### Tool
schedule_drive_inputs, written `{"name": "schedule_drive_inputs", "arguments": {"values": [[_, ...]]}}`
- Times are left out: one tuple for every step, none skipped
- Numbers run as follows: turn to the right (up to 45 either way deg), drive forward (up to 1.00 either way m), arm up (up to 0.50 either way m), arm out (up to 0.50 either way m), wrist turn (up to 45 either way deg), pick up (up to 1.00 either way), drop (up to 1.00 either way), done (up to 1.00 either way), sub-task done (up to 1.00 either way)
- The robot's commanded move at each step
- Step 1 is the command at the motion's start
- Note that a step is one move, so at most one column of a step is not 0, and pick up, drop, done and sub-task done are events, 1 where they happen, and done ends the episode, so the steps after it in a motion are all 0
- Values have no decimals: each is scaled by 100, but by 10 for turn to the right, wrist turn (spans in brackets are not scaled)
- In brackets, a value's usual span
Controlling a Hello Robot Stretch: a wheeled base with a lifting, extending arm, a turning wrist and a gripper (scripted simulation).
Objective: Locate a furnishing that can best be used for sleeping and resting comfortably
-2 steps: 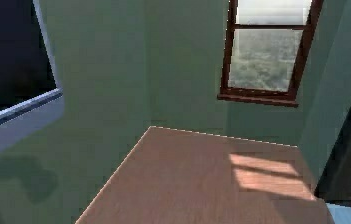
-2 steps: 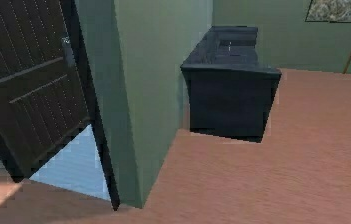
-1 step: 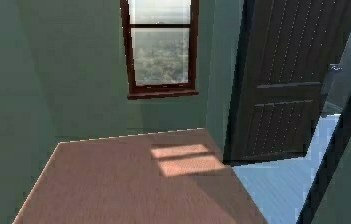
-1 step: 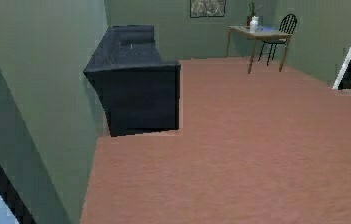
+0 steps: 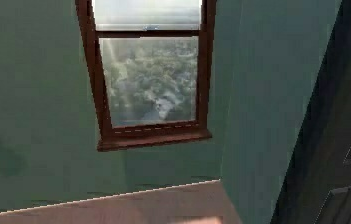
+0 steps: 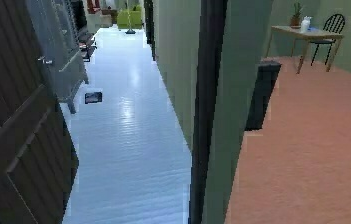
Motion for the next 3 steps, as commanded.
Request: {"name": "schedule_drive_inputs", "arguments": {"values": [[150, 0, 0, 0, 0, 0, 0, 0, 0], [0, 20, 0, 0, 0, 0, 0, 0, 0], [450, 0, 0, 0, 0, 0, 0, 0, 0]]}}
